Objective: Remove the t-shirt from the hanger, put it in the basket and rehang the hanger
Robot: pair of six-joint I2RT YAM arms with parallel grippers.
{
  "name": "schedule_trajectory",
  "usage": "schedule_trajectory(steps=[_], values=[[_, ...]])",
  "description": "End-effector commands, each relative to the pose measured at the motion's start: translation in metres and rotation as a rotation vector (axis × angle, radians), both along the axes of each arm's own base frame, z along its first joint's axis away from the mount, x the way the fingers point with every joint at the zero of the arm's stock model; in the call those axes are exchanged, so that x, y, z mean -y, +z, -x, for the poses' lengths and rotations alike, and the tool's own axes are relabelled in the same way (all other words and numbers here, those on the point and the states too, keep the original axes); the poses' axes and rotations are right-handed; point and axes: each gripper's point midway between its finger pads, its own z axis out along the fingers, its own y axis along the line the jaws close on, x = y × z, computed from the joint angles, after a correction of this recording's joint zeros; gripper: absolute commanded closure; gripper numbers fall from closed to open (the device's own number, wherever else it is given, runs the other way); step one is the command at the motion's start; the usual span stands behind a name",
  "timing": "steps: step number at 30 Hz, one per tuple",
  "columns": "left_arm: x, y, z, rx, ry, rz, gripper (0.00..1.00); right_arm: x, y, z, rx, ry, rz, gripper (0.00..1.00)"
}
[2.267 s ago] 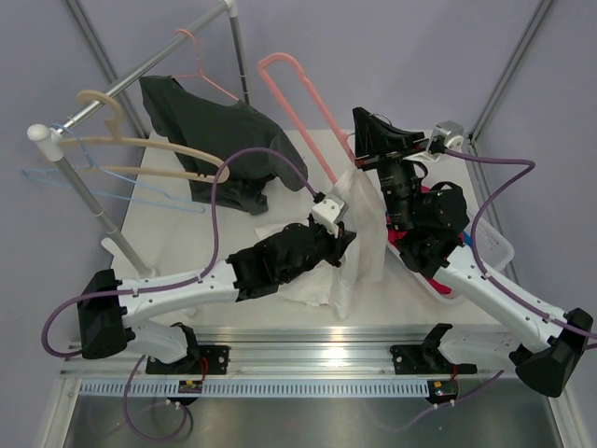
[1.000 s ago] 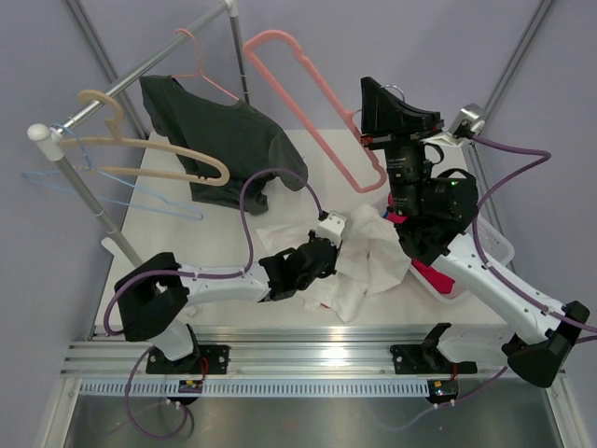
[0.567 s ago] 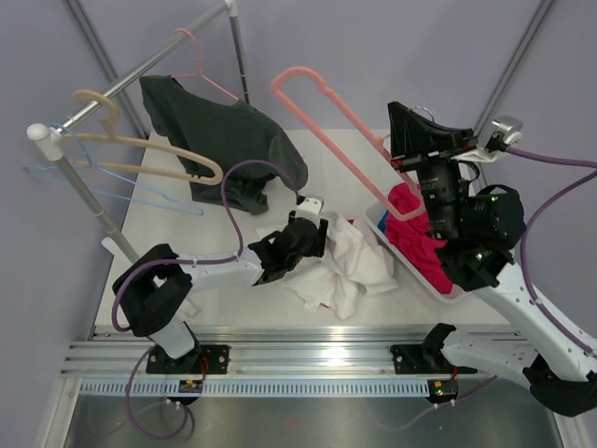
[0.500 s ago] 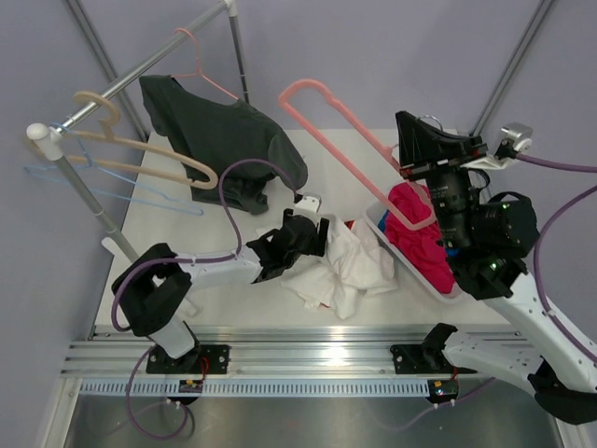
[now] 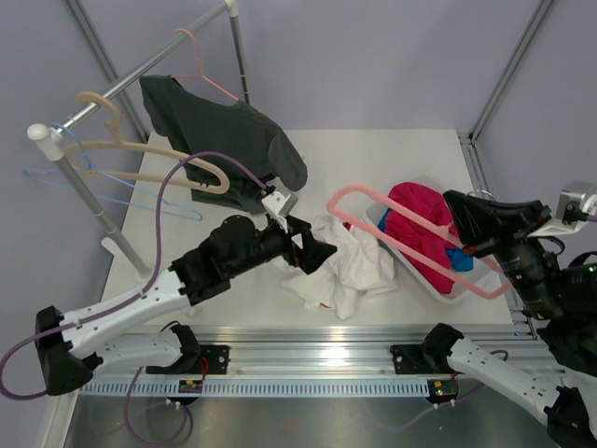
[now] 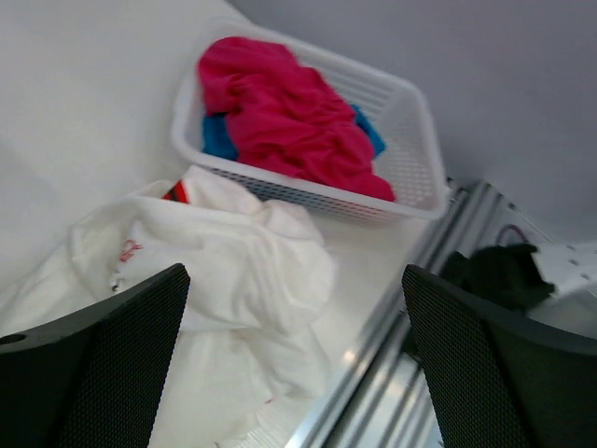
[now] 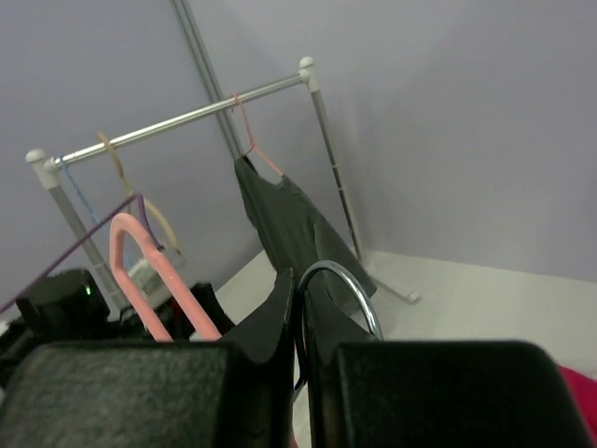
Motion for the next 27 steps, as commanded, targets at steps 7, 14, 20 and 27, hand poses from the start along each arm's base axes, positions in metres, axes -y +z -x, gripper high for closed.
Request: schedule_trajectory(steps=[7,14,20,27], values=[[-0.042,0.099,0.062,0.079,-0.169,0.039,0.01,-0.040,-0.117,0.056,-0.259,0.380,0.226,1.00],[-0.027,0.112,0.097,0.105,-0.425,-0.015,0.02,-0.065,-0.143,0.050,-0.326,0.458,0.285,1.00],[-0.007,0.088,0.107,0.108,-0.531,-0.115,0.04,-0.081,-0.135,0.032,-0.328,0.448,0.272,1.00],[0.023,0.049,0.104,0.062,-0.587,-0.213,0.11,-0.102,-0.147,0.014,-0.348,0.462,0.305,1.00]])
